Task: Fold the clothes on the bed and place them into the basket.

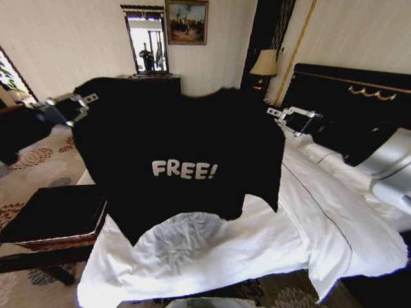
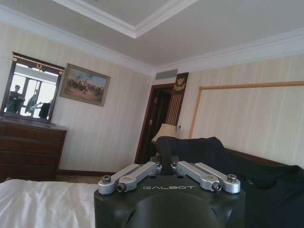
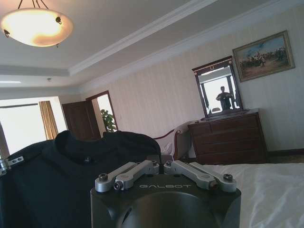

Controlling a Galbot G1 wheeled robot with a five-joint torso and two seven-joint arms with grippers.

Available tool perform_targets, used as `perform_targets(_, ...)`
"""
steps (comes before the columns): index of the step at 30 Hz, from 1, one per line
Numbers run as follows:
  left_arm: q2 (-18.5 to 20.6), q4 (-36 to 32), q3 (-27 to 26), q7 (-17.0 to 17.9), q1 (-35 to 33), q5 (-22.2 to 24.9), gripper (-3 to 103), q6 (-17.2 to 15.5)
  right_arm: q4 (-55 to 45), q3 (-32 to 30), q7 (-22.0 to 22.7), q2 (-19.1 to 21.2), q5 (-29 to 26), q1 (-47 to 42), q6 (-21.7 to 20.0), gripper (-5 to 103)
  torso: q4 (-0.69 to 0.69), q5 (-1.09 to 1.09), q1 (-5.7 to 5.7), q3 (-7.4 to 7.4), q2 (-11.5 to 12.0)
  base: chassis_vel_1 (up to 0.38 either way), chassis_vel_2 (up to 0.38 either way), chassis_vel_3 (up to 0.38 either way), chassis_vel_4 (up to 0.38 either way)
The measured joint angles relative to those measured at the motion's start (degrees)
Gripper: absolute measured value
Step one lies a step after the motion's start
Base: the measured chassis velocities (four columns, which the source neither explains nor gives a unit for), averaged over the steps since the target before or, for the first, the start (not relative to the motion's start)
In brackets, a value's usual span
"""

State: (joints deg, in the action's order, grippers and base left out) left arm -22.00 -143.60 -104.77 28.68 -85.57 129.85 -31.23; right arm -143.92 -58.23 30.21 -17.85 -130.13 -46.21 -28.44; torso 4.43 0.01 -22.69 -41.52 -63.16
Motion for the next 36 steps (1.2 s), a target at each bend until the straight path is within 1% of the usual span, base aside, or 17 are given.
perform_targets(2, -0.42, 0.02, -0.04, 0.03, -0.59, -0.16, 1, -0.31, 0.03, -0.34, 0.15, 0.15, -0.65, -0.05, 0.00, 0, 0.01, 0.01, 0.01, 0.00, 0.00, 0.000, 0.000, 0.000, 0.000)
perform_targets(3, -0.78, 0.04, 1.43, 0.52, -0.50, -0.61, 1, -0.65, 0.08, -0.21, 0.26, 0.16, -0.79, -0.02, 0.01, 0, 0.03, 0.01, 0.01, 0.01, 0.00, 0.000, 0.000, 0.000, 0.000)
perform_targets(5, -1.14, 0.15, 8.00, 1.20, 0.21, -4.33, 1, -0.17, 0.23, 2.93, 0.31, -1.53, 1.73, -0.55, -0.01, 0, 0.05, -0.05, 0.01, 0.01, 0.00, 0.000, 0.000, 0.000, 0.000)
perform_targets(8, -1.12, 0.19, 11.55, 1.15, 0.09, -6.21, 1, 0.76, 0.30, 5.04, 0.27, -3.33, 4.02, -1.40, -0.22, 0, 0.02, -0.02, 0.01, 0.00, 0.00, 0.000, 0.000, 0.000, 0.000)
perform_targets(9, -1.13, 0.24, 15.97, 0.97, 0.22, -8.46, 1, 1.32, 0.40, 6.92, 0.24, -4.95, 5.59, -1.74, -0.53, 0, 0.01, 0.01, 0.00, -0.01, 0.01, 0.000, 0.000, 0.000, 0.000)
perform_targets(11, -2.15, 0.30, 27.93, 0.75, 1.46, -16.54, 1, 1.94, 0.76, 12.24, 0.18, -8.72, 9.41, -1.81, -1.56, 0, 0.05, 0.01, -0.01, -0.01, 0.01, 0.000, 0.000, 0.000, 0.000)
perform_targets(13, -2.50, 0.31, 30.00, 0.75, 1.59, -17.98, 1, 1.98, 1.11, 13.75, 0.13, -9.59, 10.59, -1.81, -1.76, 0, 0.06, 0.01, -0.01, -0.01, 0.01, 0.000, 0.000, 0.000, 0.000)
perform_targets(15, -5.13, 0.48, 43.17, 1.13, 2.60, -27.42, 1, 2.23, 4.95, 22.55, -0.17, -14.84, 17.50, -1.71, -3.34, 0, 0.06, -0.01, -0.01, -0.01, 0.01, 0.000, 0.000, 0.000, 0.000)
perform_targets(17, -7.04, 0.49, 51.95, 1.30, 3.44, -34.37, 1, 2.74, 9.63, 29.87, -1.28, -19.08, 23.96, -0.52, -4.03, 0, 0.00, -0.01, -0.01, -0.02, 0.01, 0.000, 0.000, 0.000, 0.000)
perform_targets(18, -7.04, 0.49, 51.95, 1.30, 3.44, -34.37, 1, 2.74, 9.63, 29.87, -1.28, -19.08, 23.96, -0.52, -4.03, 0, 0.00, -0.01, -0.01, -0.02, 0.01, 0.000, 0.000, 0.000, 0.000)
perform_targets(22, -10.44, 0.60, 62.26, 0.87, 5.85, -42.99, 1, 3.19, 17.53, 39.13, -3.12, -25.10, 32.91, 1.25, -4.23, 0, 0.02, -0.01, -0.02, -0.02, 0.02, 0.000, 0.000, 0.000, 0.000)
perform_targets(25, -12.17, 2.20, 65.09, 0.35, 6.29, -45.22, 1, 3.11, 20.05, 41.62, -3.72, -26.56, 35.88, 1.35, -4.22, 0, 0.04, 0.00, -0.01, -0.01, 0.02, 0.000, 0.000, 0.000, 0.000)
perform_targets(27, -15.54, 6.58, 70.79, -1.10, 7.43, -50.09, 1, 3.03, 24.60, 45.83, -4.80, -29.10, 41.61, 1.19, -4.17, 0, 0.03, -0.02, -0.01, -0.01, 0.01, 0.000, 0.000, 0.000, 0.000)
perform_targets(28, -15.54, 6.58, 70.79, -1.10, 7.43, -50.09, 1, 3.03, 24.60, 45.83, -4.80, -29.10, 41.61, 1.19, -4.17, 0, 0.03, -0.02, -0.01, -0.01, 0.01, 0.000, 0.000, 0.000, 0.000)
perform_targets(31, -19.95, 12.83, 78.60, -2.33, 11.48, -55.43, 1, 3.48, 31.52, 50.76, -5.93, -32.74, 47.61, 1.31, -3.64, 0, 0.03, -0.02, -0.01, -0.01, 0.02, 0.000, 0.000, 0.000, 0.000)
perform_targets(33, -21.01, 14.63, 80.00, -2.48, 12.57, -56.67, 1, 3.67, 33.26, 51.72, -6.31, -33.58, 48.90, 1.52, -3.43, 0, 0.02, -0.03, -0.01, -0.01, 0.02, 0.000, 0.000, 0.000, 0.000)
perform_targets(36, -25.26, 22.74, 83.74, -3.79, 16.63, -60.36, 1, 4.38, 40.74, 55.14, -7.95, -36.86, 54.41, 2.71, -1.91, 0, 0.05, -0.01, -0.02, -0.01, 0.02, 0.000, 0.000, 0.000, 0.000)
